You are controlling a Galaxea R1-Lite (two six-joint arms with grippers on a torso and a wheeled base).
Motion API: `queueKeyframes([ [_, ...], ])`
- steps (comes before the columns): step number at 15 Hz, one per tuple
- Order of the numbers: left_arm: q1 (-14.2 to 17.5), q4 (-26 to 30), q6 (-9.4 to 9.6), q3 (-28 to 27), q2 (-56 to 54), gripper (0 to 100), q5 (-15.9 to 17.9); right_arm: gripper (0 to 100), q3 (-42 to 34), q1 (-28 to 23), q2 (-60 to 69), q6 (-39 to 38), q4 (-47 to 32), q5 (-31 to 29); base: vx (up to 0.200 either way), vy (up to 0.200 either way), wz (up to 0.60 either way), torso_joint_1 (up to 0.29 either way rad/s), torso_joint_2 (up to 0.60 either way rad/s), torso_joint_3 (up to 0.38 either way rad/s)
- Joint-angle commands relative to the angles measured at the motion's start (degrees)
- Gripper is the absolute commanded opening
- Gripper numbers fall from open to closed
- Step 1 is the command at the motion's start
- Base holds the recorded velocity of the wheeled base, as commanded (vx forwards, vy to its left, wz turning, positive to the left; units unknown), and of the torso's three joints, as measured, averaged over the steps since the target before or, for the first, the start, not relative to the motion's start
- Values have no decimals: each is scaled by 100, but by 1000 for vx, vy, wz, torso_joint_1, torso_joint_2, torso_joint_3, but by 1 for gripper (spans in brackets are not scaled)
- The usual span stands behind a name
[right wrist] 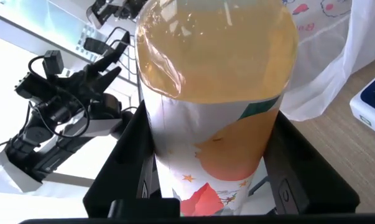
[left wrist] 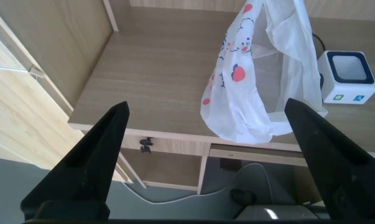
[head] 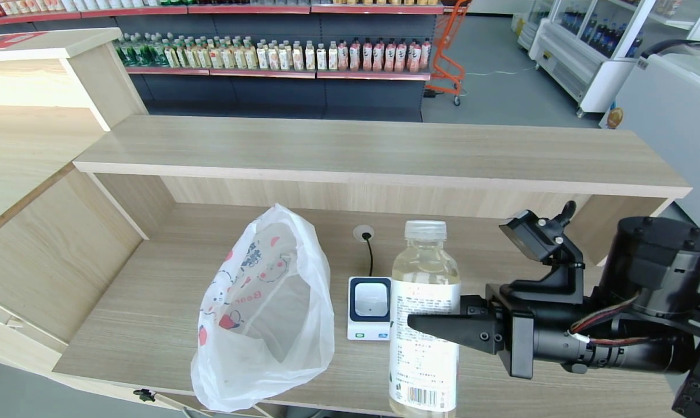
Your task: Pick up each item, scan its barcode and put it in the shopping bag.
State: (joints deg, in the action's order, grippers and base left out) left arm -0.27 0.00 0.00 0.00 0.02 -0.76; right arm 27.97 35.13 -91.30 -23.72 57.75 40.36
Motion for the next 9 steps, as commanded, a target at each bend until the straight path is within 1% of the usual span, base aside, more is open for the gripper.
queueKeyframes([
  [1,0,0,0,0,-2,100,-4,0,-2,2,-2,8,0,-2,0,0,0,0,0,0],
  [4,0,0,0,0,-2,100,-4,0,-28,2,42,17,0,-20,0,0,0,0,0,0],
  [6,0,0,0,0,-2,100,-4,0,-37,-42,59,201,9,-28,0,0,0,0,0,0],
  [8,0,0,0,0,-2,100,-4,0,-46,-209,59,579,0,-72,0,0,0,0,0,0],
  [9,0,0,0,0,-2,100,-4,0,-37,-516,86,1414,-53,-292,0,0,0,0,0,0],
])
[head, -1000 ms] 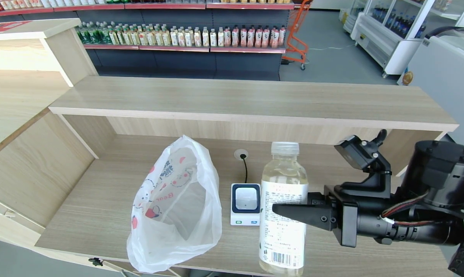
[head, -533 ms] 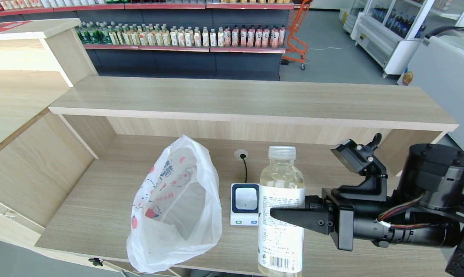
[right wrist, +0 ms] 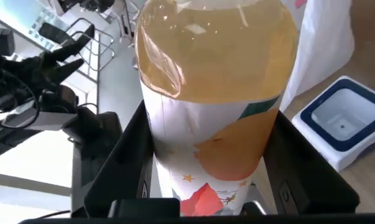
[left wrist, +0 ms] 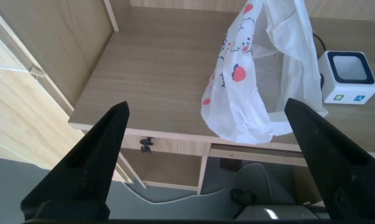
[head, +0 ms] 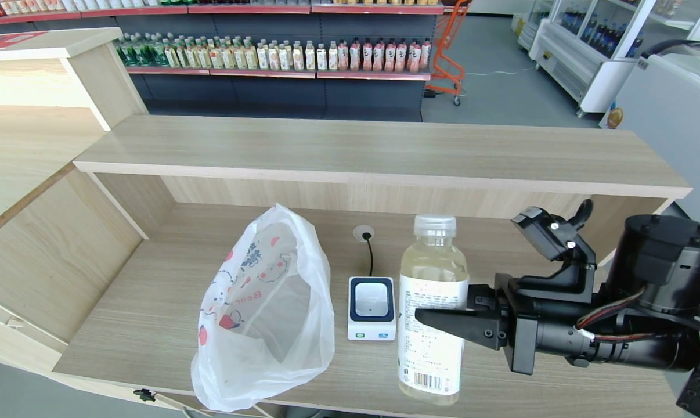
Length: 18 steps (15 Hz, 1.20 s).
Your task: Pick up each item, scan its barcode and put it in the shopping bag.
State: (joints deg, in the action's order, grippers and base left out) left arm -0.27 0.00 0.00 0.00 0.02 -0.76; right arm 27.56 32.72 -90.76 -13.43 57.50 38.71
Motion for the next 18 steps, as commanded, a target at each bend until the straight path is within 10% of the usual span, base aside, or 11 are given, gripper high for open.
queueKeyframes([
  [1,0,0,0,0,-2,100,-4,0,-32,-416,41,825,-46,-223,0,0,0,0,0,0],
  [3,0,0,0,0,-2,100,-4,0,-137,-1470,111,3927,-345,-443,0,0,0,0,0,0],
  [5,0,0,0,0,-2,100,-4,0,-155,-1962,146,5369,-336,-689,0,0,0,0,0,0],
  [18,0,0,0,0,-2,100,-4,0,-304,-1417,-1005,6626,1966,-812,0,0,0,0,0,0],
])
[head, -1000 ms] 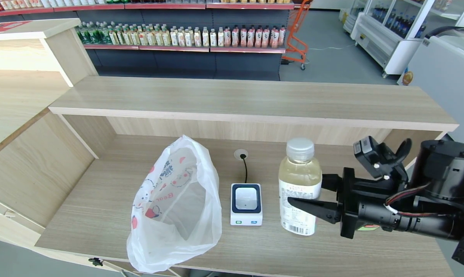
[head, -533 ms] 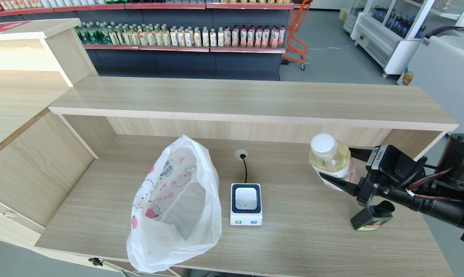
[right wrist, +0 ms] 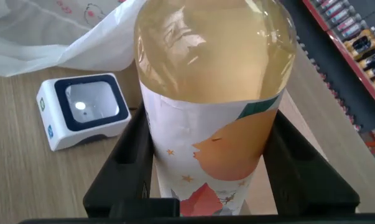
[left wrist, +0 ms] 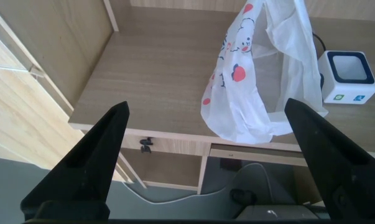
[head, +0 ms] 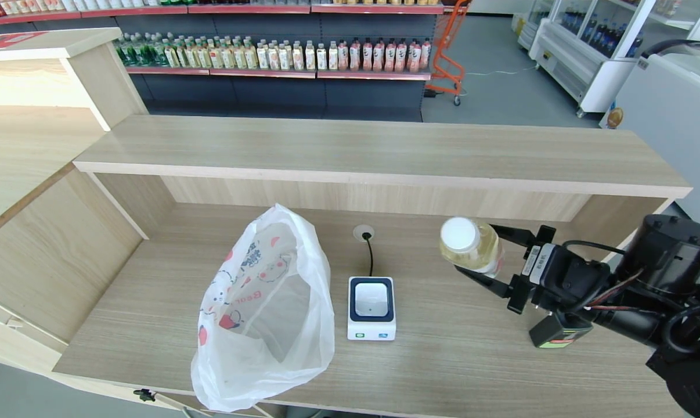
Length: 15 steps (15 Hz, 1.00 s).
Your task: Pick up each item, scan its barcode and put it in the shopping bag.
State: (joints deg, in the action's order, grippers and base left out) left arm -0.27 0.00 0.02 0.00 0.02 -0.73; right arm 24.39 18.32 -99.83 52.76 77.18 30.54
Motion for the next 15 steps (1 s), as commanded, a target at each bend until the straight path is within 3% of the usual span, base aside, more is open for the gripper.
queueKeyframes([
  [1,0,0,6,0,-2,100,-6,0,22,31,-98,-20,-1,14,0,0,0,0,0,0],
  [11,0,0,-2,0,-2,100,3,0,452,-4,-388,-697,-36,321,0,180,0,2,0,2],
  [13,0,0,-2,0,-2,100,3,0,549,-461,-872,-706,-19,954,0,100,0,6,4,1],
  [15,0,0,-2,0,-2,100,-6,0,637,-602,-1135,-715,-27,1174,0,0,0,0,0,0],
])
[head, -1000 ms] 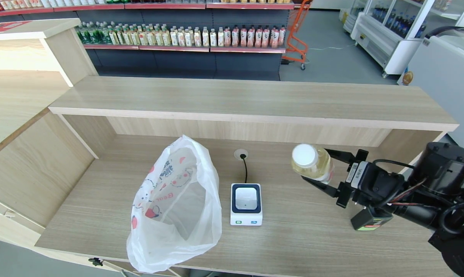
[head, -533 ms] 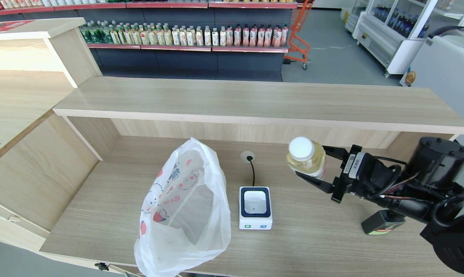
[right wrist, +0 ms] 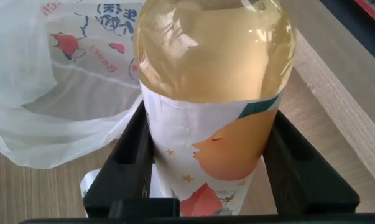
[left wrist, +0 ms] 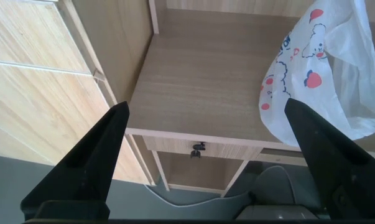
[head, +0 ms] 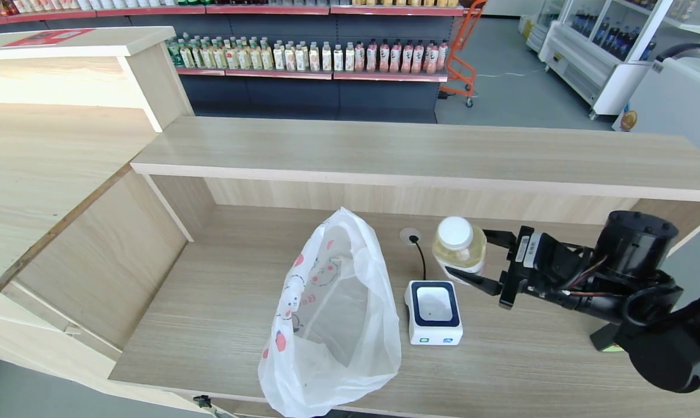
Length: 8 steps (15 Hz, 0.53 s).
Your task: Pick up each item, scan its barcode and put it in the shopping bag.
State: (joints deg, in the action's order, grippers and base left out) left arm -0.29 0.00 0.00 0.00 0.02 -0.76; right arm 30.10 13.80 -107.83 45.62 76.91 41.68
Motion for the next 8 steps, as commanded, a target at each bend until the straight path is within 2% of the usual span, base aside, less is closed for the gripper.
queueKeyframes([
  [1,3,0,0,0,-2,100,5,0,216,-193,-617,0,8,130,0,0,0,0,0,0],
  [8,3,0,0,0,-2,100,5,0,348,-229,-1285,17,52,341,0,0,0,0,0,0],
])
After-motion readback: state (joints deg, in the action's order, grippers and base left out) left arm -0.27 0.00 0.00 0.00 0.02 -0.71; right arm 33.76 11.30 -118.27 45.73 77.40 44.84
